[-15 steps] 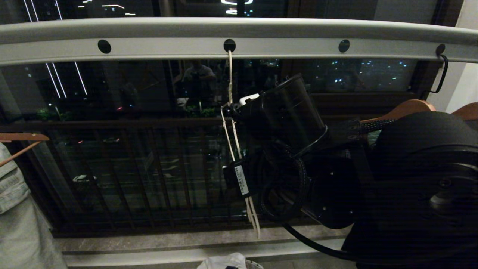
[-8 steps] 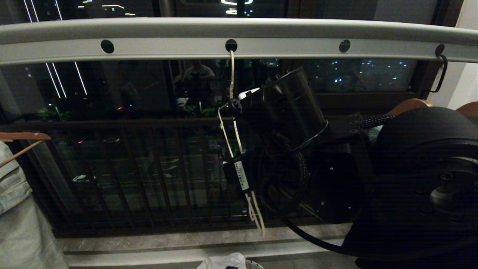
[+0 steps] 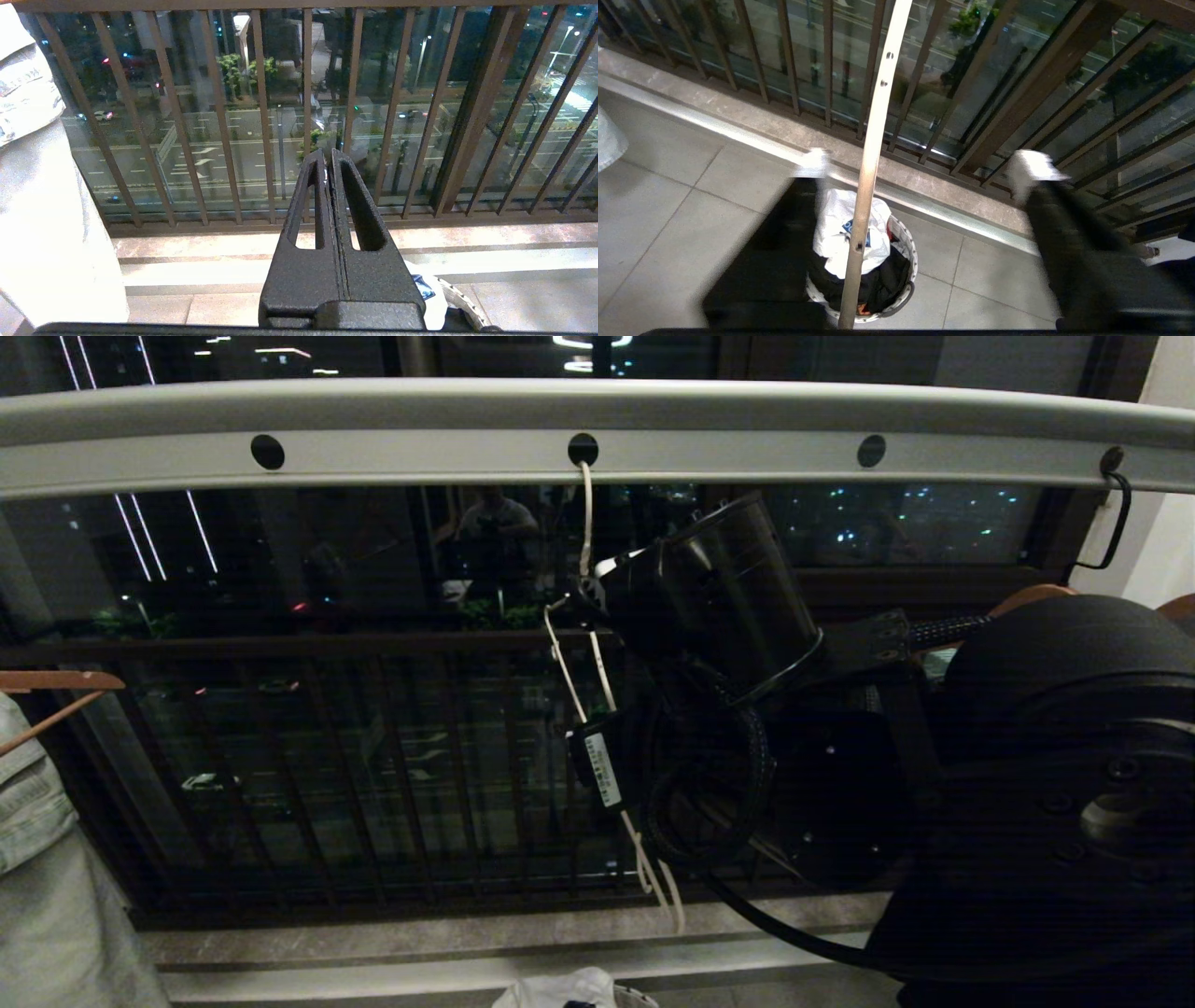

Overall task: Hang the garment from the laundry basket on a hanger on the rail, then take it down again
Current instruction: Pick up the clothes rack on the clothesline

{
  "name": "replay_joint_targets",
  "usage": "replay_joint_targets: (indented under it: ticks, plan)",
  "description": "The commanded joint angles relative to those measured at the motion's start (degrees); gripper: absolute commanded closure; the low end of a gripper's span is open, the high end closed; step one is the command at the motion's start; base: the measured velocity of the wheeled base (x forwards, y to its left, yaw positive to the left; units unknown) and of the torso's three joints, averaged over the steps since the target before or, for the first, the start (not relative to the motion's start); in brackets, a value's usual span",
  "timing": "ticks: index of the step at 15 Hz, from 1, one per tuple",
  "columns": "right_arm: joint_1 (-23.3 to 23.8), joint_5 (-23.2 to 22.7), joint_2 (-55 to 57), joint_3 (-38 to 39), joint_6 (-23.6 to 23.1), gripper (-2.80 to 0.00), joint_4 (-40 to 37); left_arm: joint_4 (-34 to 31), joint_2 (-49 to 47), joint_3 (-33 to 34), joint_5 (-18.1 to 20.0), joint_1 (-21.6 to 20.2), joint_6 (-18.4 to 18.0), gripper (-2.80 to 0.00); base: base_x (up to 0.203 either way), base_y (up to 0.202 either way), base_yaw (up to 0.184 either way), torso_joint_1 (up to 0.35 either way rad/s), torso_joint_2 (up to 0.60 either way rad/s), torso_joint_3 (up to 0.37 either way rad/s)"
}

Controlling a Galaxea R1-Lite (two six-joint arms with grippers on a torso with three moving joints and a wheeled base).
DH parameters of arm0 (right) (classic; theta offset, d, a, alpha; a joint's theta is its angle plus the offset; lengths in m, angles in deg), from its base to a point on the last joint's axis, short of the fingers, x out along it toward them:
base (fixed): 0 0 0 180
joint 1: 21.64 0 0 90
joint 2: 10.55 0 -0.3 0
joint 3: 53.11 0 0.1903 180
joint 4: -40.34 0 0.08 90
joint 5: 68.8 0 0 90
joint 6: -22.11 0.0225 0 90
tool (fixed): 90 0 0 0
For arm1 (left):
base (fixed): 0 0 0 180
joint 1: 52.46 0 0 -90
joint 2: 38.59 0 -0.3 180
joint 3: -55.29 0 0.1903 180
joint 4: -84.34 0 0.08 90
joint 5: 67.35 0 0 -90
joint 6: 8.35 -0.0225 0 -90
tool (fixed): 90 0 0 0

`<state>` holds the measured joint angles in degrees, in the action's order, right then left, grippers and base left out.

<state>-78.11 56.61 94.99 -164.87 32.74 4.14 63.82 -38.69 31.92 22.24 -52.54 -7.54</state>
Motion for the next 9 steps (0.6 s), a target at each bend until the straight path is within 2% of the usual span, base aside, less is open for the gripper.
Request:
replay_joint_targets:
  ticks: [1, 9]
  plan:
    - [0.0, 0.2, -0.1, -0.1, 0.1, 0.0, 0.0, 0.1, 0.0, 0.8, 0.0, 0.0, 0.0, 0.0, 0.0, 0.0, 0.0, 0.0, 0.0, 0.0]
    - [0.0, 0.5, -0.1, 0.2, -0.6, 0.0, -0.1, 0.1, 0.0, 0.9, 0.0, 0.0, 0.0, 0.0, 0.0, 0.0, 0.0, 0.0, 0.0, 0.0]
